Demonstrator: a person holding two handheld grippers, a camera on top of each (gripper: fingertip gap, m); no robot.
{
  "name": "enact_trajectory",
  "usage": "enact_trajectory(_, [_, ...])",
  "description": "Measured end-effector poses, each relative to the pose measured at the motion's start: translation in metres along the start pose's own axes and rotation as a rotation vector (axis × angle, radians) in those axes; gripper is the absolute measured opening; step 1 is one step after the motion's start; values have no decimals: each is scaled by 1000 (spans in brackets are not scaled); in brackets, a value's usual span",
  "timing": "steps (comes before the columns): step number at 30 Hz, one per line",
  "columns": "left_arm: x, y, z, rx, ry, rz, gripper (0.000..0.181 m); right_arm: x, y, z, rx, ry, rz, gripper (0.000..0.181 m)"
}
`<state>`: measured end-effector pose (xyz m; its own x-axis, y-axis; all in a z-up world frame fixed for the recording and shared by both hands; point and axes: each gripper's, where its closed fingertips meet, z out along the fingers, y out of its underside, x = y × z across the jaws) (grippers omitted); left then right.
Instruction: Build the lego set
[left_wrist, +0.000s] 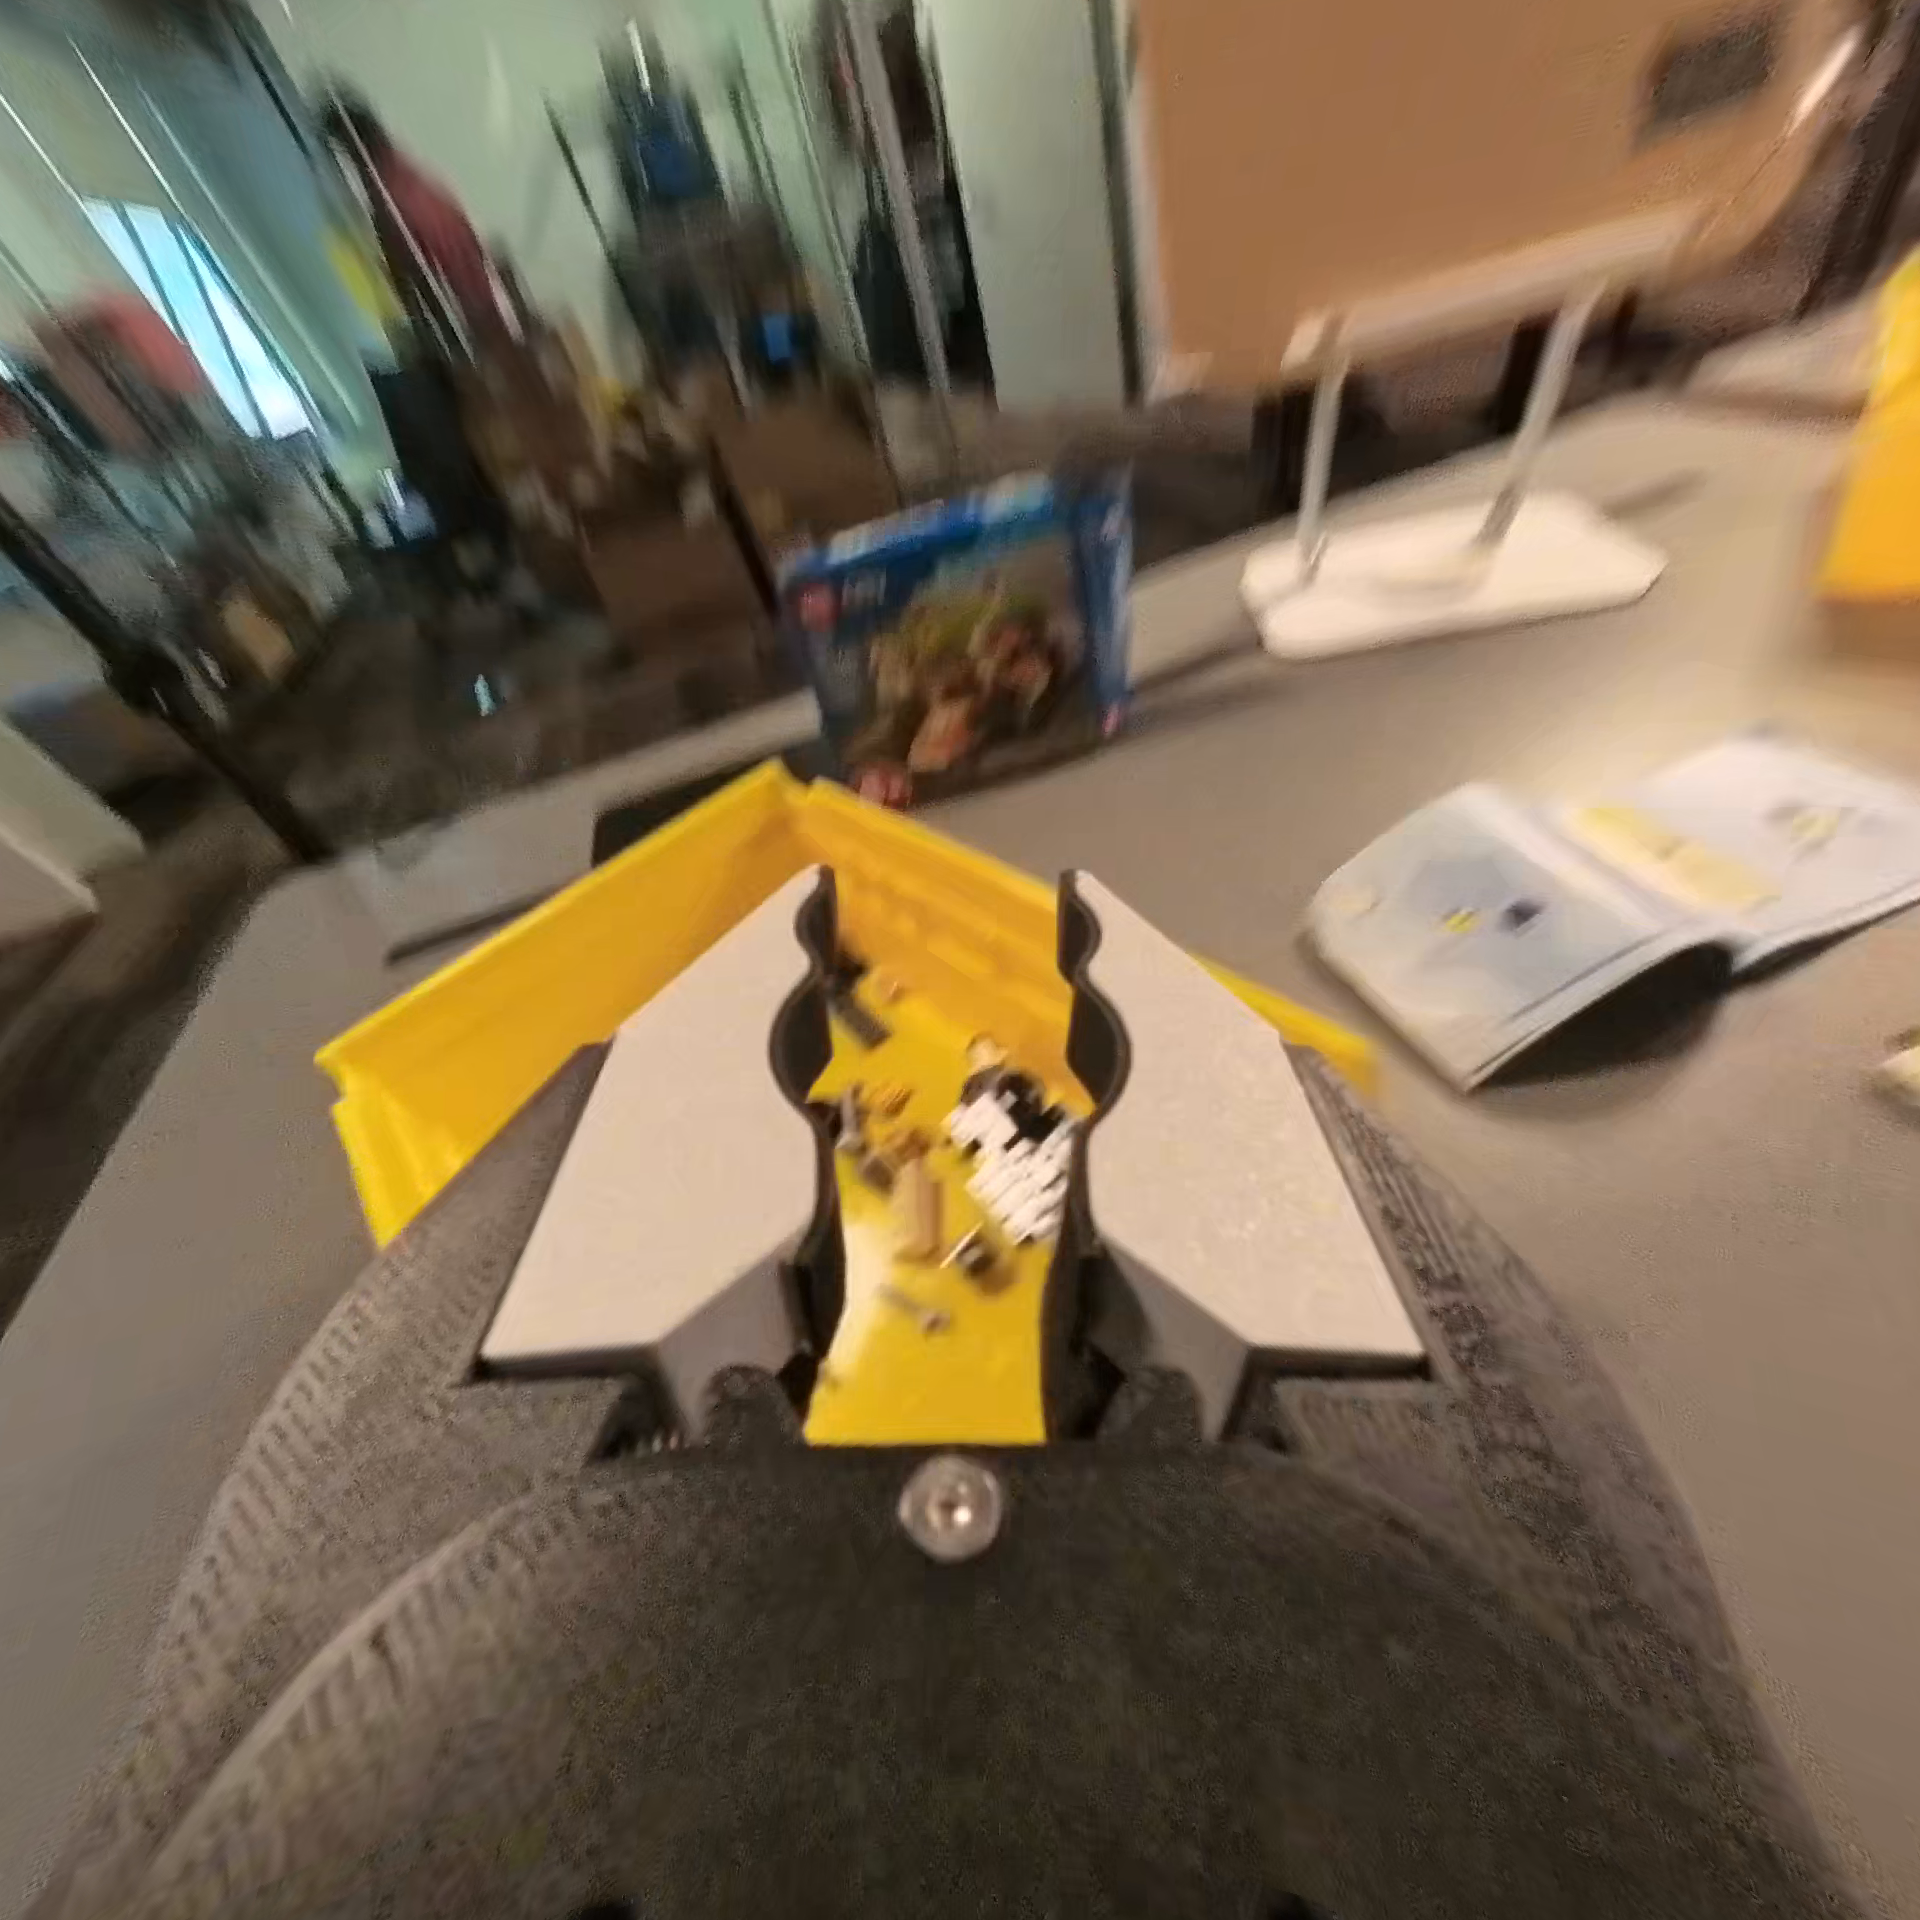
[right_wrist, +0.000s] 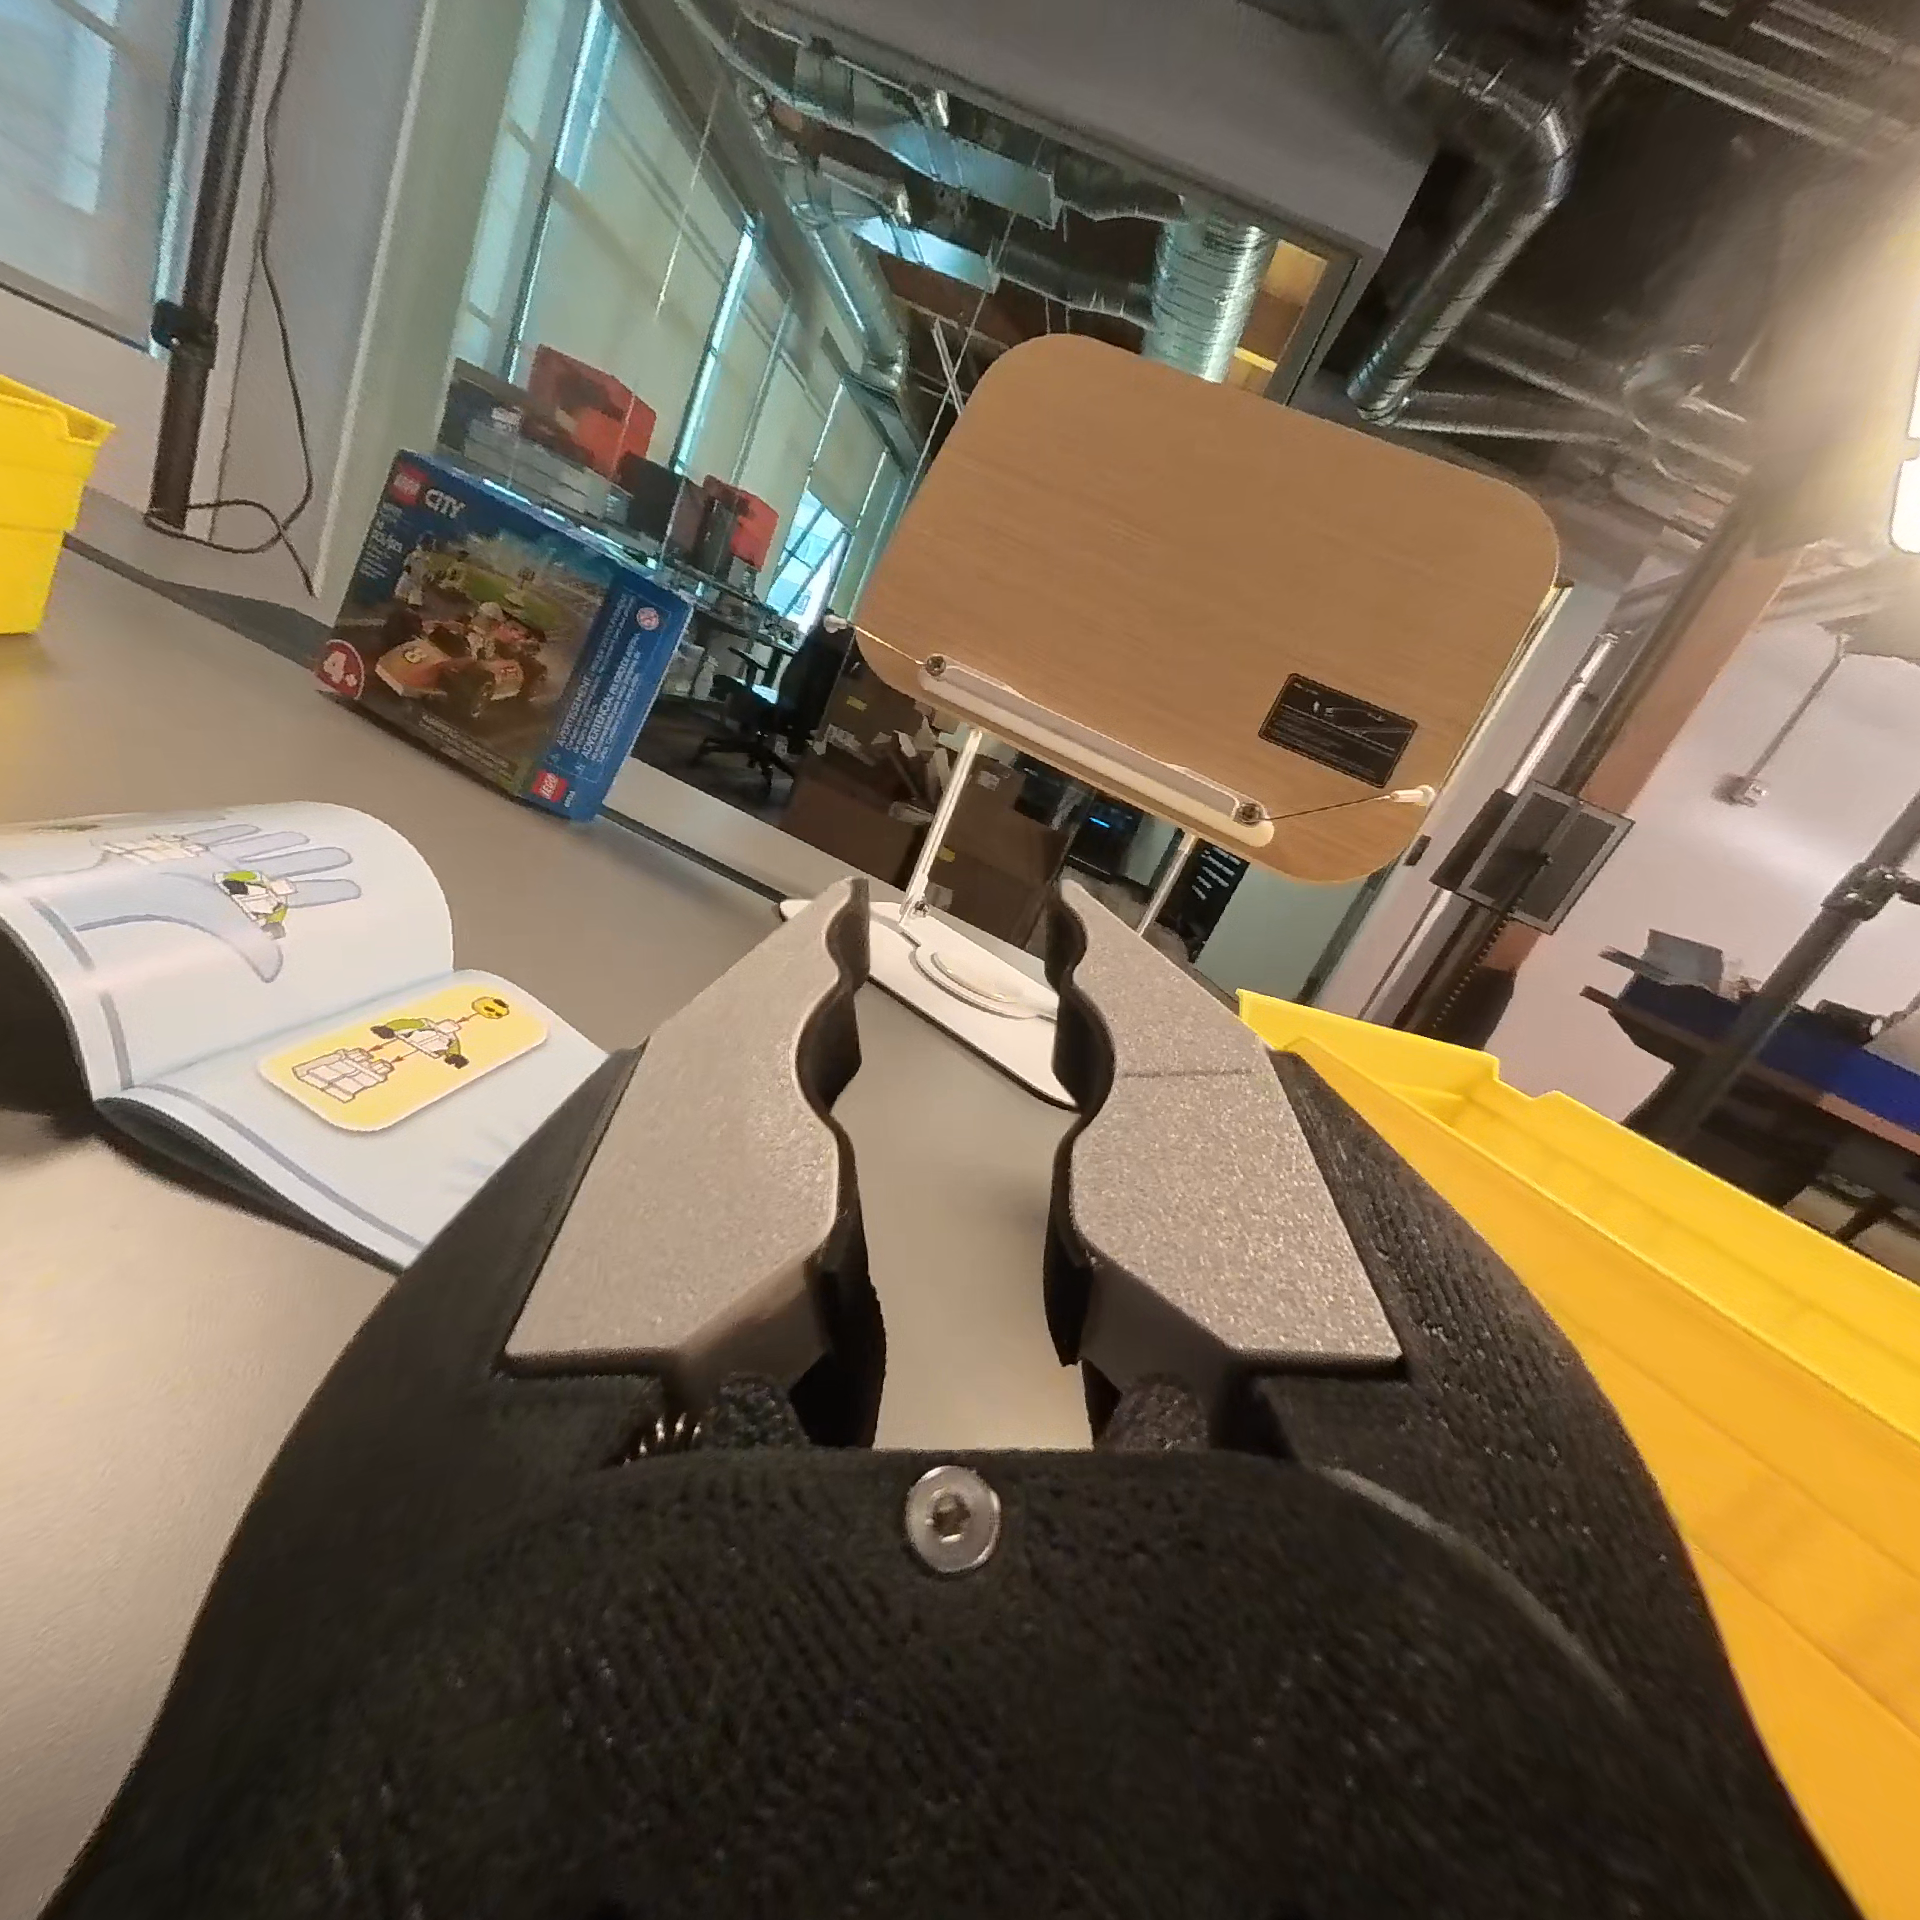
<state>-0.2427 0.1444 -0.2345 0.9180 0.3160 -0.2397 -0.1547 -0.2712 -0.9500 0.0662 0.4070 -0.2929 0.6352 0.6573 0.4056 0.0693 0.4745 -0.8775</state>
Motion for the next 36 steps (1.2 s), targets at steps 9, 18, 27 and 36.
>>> enact_trajectory(9, [-68,108,128,-662,164,-2,23,-2,0,1,21,-48,58,29])
enact_trajectory(18, [-88,163,174,-752,67,153,22,-13,-2,1,36,-122,66,27])
enact_trajectory(27, [-90,169,187,-787,66,148,11,-13,0,2,29,-139,109,27])
enact_trajectory(36, [-87,101,172,-520,16,249,11,-22,-3,1,36,-190,129,25])
